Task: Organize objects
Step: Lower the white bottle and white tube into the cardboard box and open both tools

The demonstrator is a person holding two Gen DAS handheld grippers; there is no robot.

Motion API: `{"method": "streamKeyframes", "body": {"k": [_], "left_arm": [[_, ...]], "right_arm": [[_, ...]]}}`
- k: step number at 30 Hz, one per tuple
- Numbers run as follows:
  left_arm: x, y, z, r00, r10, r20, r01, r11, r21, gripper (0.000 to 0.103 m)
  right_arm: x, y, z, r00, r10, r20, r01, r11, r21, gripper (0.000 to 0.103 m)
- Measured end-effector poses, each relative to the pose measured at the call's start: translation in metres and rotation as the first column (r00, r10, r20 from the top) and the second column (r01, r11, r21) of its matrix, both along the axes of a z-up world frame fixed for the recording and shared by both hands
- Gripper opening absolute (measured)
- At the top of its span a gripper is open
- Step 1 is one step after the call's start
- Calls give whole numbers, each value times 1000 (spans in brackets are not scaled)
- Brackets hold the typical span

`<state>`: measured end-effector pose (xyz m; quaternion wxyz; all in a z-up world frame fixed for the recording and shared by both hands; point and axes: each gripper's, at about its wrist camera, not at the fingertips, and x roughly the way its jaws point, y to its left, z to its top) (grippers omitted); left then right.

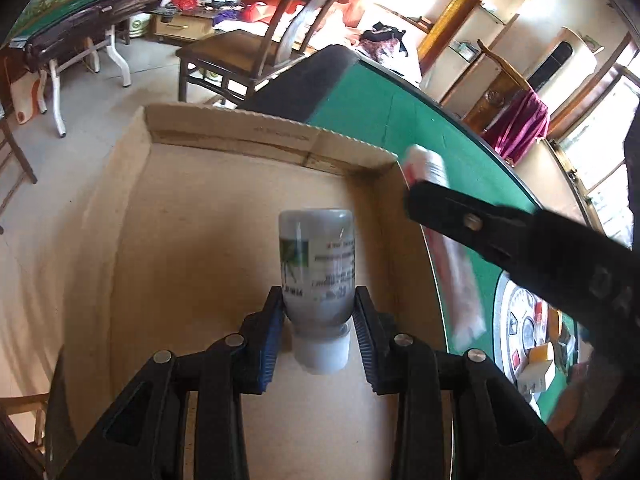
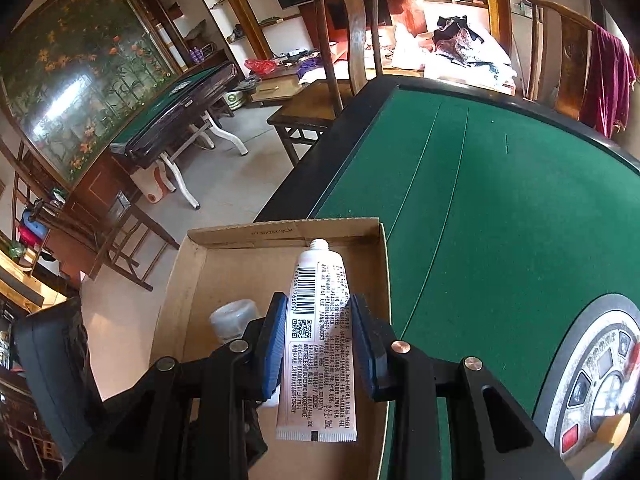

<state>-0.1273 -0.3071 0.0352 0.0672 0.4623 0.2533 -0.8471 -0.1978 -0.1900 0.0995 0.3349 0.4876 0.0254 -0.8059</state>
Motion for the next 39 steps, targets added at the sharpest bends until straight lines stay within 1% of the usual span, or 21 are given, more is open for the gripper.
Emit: {"method": "streamKeyframes", "body": {"k": [2,3,5,6,9,15,19,23,32,34,35,36,37,38,39], "left_arm": [[0,0,-6,1000,-2,11,2,1000,12,33],[0,-1,-5,1000,-2,4,2,1000,19,33],[2,0,-2,1000,0,-1,0,1000,-4,33],[1,2,-3,1000,-3,-2,3,1000,-2,33],[-2,-1,-7,1000,2,3,-2,1000,19,33],[-6,2,-6,1000,-4,7,4,1000,-7,33],[-8,3,-5,1000,-5,6,5,1000,-11,33],[-11,5,-5,1000,-10,11,11,999,-33,33],[-10,2,-6,1000,-10,1,10,1000,-10,35],[-10,1,-6,1000,-14,-6,14,1000,3,41],[-10,1,-6,1000,-18,-10,18,1000,8,43],[-10,1,-5,1000,-22,-13,22,1000,10,49],[-10,2,-5,1000,-24,-16,24,1000,10,56],[-10,2,-4,1000,-22,-18,22,1000,2,61],[-9,2,-3,1000,-15,-17,15,1000,-7,70]], "right_arm": [[-5,-6,-8,1000,6,13,-6,1000,4,34],[-7,-9,-12,1000,7,18,-7,1000,9,34],[-8,-12,-19,1000,13,17,-14,1000,18,34],[-9,-14,-22,1000,15,21,-16,1000,21,34],[-12,-23,-27,1000,16,14,-16,999,47,34],[-18,-26,-38,1000,1,28,-3,998,65,34],[-21,-24,-42,1000,-11,23,10,998,68,34],[-24,-20,-47,999,-25,19,24,997,76,34],[-25,-19,-50,999,-35,26,33,997,76,35],[-26,-19,-50,999,-35,32,33,997,75,36],[-26,-19,-49,999,-34,36,31,997,73,38],[-26,-19,-49,999,-29,43,26,997,70,40],[-26,-19,-49,998,-24,51,21,998,65,44],[-26,-19,-48,998,-23,54,20,998,56,48],[-24,-18,-46,998,-24,52,21,999,50,49]]}}
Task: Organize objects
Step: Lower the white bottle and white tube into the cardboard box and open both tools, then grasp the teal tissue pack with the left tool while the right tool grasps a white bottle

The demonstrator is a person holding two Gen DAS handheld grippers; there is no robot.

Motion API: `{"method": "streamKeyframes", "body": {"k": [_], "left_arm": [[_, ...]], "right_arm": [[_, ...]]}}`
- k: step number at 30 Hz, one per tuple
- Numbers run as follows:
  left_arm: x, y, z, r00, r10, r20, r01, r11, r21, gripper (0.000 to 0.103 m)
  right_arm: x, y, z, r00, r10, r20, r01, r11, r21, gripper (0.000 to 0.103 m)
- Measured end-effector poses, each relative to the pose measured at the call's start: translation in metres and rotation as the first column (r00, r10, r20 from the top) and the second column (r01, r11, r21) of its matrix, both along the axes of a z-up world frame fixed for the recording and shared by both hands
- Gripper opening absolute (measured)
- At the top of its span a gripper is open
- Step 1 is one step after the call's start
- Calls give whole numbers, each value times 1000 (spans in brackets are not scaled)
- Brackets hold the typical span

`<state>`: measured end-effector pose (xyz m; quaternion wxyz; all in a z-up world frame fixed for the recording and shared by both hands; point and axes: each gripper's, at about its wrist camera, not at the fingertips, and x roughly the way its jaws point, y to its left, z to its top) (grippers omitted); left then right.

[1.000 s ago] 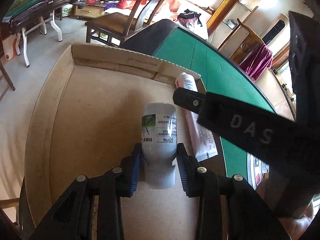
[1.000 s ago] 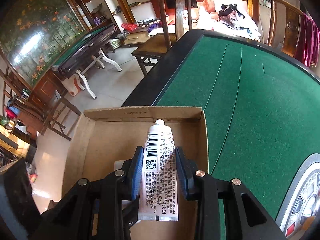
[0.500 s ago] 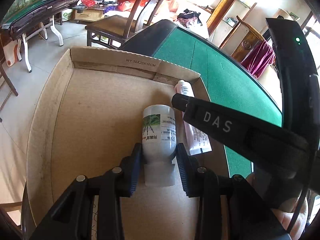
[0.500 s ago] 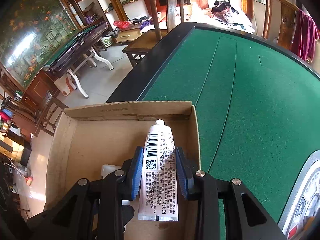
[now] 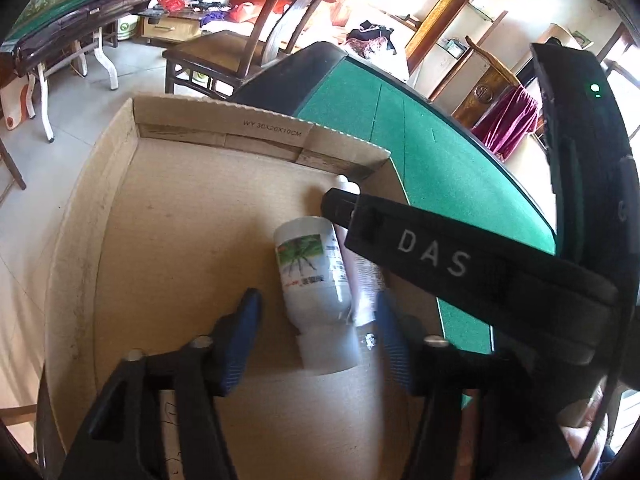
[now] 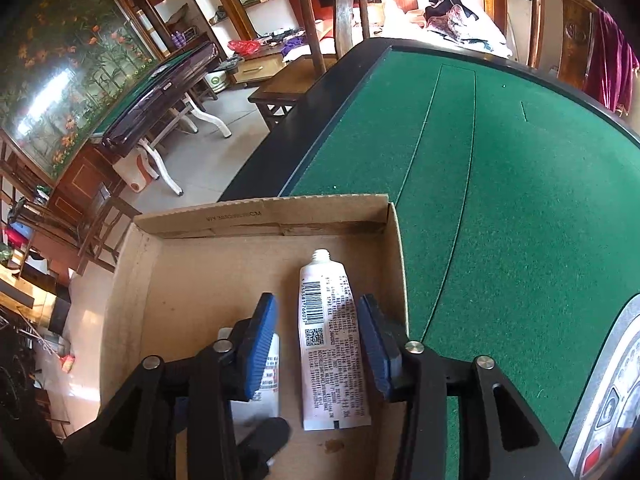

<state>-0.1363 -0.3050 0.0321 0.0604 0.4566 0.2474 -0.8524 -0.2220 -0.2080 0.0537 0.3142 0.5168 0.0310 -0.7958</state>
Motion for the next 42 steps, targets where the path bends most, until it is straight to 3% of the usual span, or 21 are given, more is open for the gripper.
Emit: {"method": "streamKeyframes", "body": {"k": [1,6,11,16,21,23,25,28,31,32,33,36,39,42], "left_arm": [[1,-1,1,1000,18,-1,-18,1000,-11,76],[13,-13,9,996,60,-58,-58,998,31,76],[21,-13,20,992,63,-112,-60,998,30,76],[26,15,38,989,-19,-149,8,997,-76,77],[38,71,58,967,-176,-183,135,968,-212,77],[48,98,60,949,-261,-179,210,942,-261,77],[62,128,58,913,-368,-173,306,902,-305,81],[84,174,46,841,-524,-136,452,818,-357,83],[102,211,27,732,-676,-78,608,702,-370,83],[106,218,24,708,-704,-62,633,671,-385,83],[110,230,20,683,-729,-33,657,634,-407,83],[106,247,10,644,-763,48,702,565,-433,83],[85,253,4,632,-768,107,728,540,-423,84],[66,257,-12,598,-785,166,782,525,-335,85]], "right_arm": [[1,0,1,1000,0,-5,0,1000,-2,51],[8,4,13,1000,1,-23,-2,1000,-30,51],[20,34,35,999,-19,-34,15,995,-103,51],[50,103,53,998,-44,-33,36,977,-210,58],[85,194,76,995,-84,-60,60,942,-329,64],[99,232,77,988,-138,-73,102,926,-363,76],[110,261,69,986,-156,-66,122,924,-362,78],[123,295,51,986,-163,-44,138,927,-349,78],[129,327,37,979,-197,-50,167,920,-356,78],[129,339,32,976,-210,-48,179,914,-366,78],[125,349,27,974,-222,-36,193,906,-376,78],[119,367,23,973,-228,17,213,876,-433,79],[119,373,22,976,-218,24,205,867,-453,79],[120,376,22,976,-211,46,207,853,-479,79]]}}
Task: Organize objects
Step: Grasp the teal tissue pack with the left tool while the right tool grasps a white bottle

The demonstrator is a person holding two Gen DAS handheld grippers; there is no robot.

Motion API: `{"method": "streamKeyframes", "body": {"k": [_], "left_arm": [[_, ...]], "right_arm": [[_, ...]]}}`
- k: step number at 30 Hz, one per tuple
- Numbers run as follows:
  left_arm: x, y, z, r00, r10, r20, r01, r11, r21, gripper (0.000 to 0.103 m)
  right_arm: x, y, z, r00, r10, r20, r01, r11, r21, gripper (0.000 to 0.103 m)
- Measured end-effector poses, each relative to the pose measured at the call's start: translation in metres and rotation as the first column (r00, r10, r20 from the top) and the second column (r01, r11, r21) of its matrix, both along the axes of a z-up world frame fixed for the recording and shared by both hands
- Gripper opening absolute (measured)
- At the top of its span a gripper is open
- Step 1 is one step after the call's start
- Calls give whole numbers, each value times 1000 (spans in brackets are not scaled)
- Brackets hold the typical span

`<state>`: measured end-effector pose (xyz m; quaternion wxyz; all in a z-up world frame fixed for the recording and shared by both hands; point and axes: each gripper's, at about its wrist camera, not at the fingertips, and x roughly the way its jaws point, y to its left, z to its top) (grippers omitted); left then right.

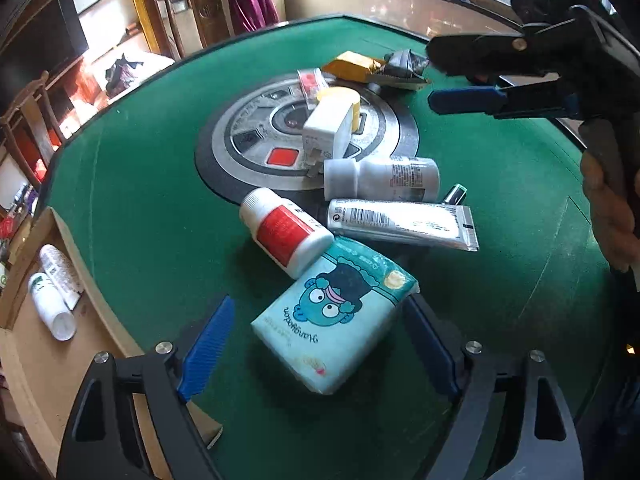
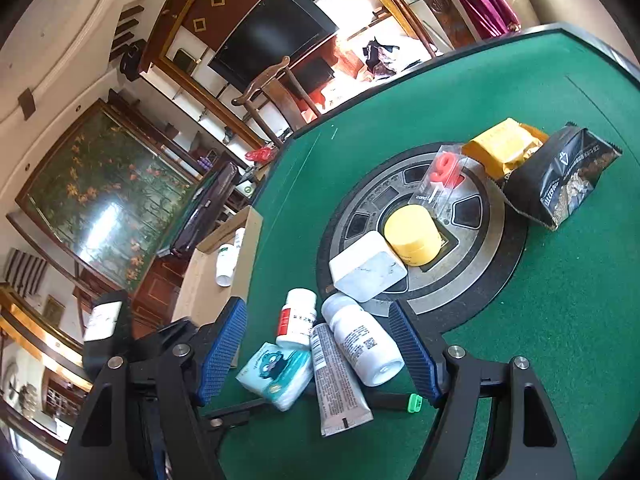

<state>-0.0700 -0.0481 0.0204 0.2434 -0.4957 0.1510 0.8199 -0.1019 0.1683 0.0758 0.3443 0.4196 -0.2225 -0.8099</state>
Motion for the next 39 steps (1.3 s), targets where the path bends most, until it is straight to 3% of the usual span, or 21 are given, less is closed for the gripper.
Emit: {"method": "streamKeyframes", "body": {"k": [2,7,8,10,13,18,20,22,28,32,35,39], "left_arm": [[-4,5,-14,998,-6,60,6,1000,0,85],[20,14,-13,997,73,-13,-73,997,12,84],[25,16,-12,995,99,-30,-99,995,5,81],[28,12,-10,981,190,-38,-189,982,19,58],[26,-5,-4,963,269,4,-267,955,127,52],[25,-11,-3,969,244,33,-246,954,170,53],[27,-9,-3,973,227,38,-230,957,178,59],[28,-7,-2,976,216,25,-217,960,176,74],[30,-9,6,980,201,-1,-197,961,192,80],[23,1,3,985,173,-14,-170,977,129,80],[18,11,-1,993,119,-12,-119,992,44,80],[13,13,-14,992,124,12,-124,992,-16,81]], "right_arm": [[2,4,-1,1000,-3,-3,3,1000,-7,79],[6,1,-5,999,48,12,-48,999,9,79],[7,-5,-6,998,68,16,-69,997,27,79],[10,-19,-10,993,115,37,-118,991,65,79],[11,-28,-12,994,110,16,-111,984,142,75],[-4,-23,-17,998,63,-26,-54,961,272,65],[-12,-31,-22,994,100,-31,-85,942,326,63],[-21,-40,-30,990,133,-45,-105,915,389,61],[-27,-56,-38,965,252,-69,-196,874,445,57],[-21,-56,-38,962,267,-60,-211,863,459,48],[-22,-54,-42,964,266,-6,-232,850,473,39],[-22,-49,-42,972,236,-4,-200,830,520,37]]}}
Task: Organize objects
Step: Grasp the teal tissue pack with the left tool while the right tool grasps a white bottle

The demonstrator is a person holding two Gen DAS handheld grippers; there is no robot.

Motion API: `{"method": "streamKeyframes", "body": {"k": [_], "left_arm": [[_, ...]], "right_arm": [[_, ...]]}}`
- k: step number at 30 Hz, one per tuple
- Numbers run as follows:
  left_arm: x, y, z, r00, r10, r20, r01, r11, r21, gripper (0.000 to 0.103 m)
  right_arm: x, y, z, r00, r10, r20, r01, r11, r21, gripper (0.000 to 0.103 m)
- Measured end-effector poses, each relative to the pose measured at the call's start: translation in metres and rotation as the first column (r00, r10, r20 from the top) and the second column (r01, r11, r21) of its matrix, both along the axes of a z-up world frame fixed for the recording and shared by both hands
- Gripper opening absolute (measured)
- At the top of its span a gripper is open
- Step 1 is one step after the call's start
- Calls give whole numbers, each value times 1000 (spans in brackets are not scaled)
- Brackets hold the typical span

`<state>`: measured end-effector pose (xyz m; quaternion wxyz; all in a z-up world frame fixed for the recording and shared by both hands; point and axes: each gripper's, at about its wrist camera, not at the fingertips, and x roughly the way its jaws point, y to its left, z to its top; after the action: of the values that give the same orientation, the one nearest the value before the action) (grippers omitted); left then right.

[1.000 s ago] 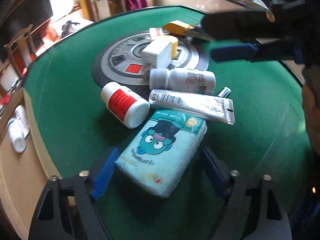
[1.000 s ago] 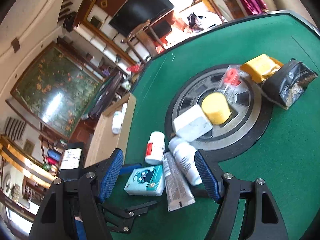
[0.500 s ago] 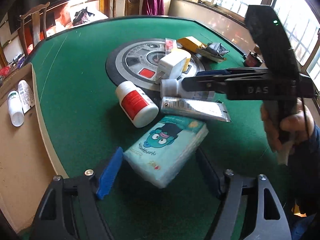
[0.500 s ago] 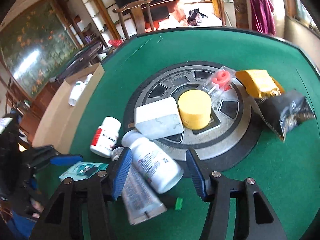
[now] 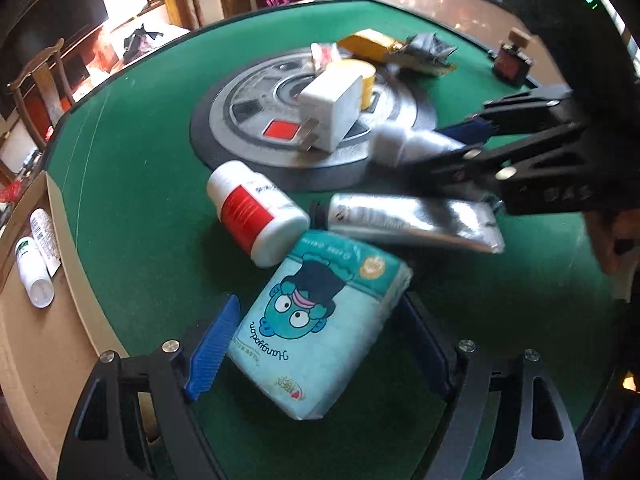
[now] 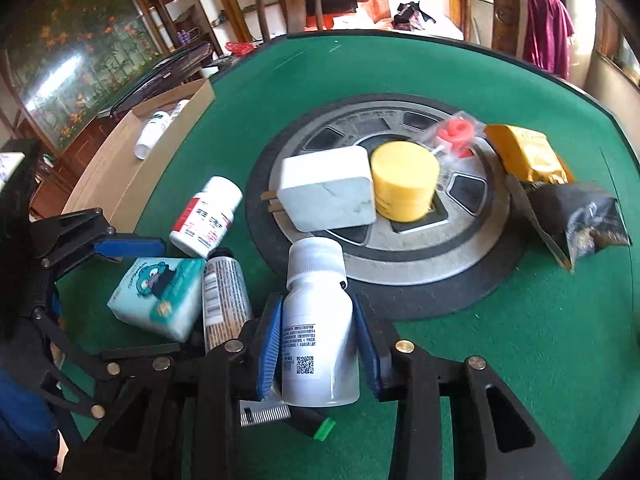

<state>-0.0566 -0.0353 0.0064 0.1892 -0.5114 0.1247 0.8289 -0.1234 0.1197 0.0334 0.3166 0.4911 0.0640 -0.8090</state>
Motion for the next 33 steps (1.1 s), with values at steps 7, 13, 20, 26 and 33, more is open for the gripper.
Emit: {"method": "streamKeyframes", "body": {"k": [7,13,20,26,33], "left_arm": [[11,-28,7,996,81,36,-86,975,204,42],[7,-37,8,991,124,53,-133,956,262,33],[5,-56,15,977,212,23,-207,923,325,21],[3,-66,18,965,263,11,-249,900,358,16],[0,-62,15,965,261,8,-250,912,325,16]], "right_arm": [[-3,5,1,1000,-22,15,23,999,-29,37],[1,9,0,999,-39,29,41,998,-54,37],[4,5,4,999,-52,13,53,997,-55,37],[5,8,11,997,-72,5,72,993,-90,37],[6,4,11,997,-73,-2,72,994,-76,37]]}}
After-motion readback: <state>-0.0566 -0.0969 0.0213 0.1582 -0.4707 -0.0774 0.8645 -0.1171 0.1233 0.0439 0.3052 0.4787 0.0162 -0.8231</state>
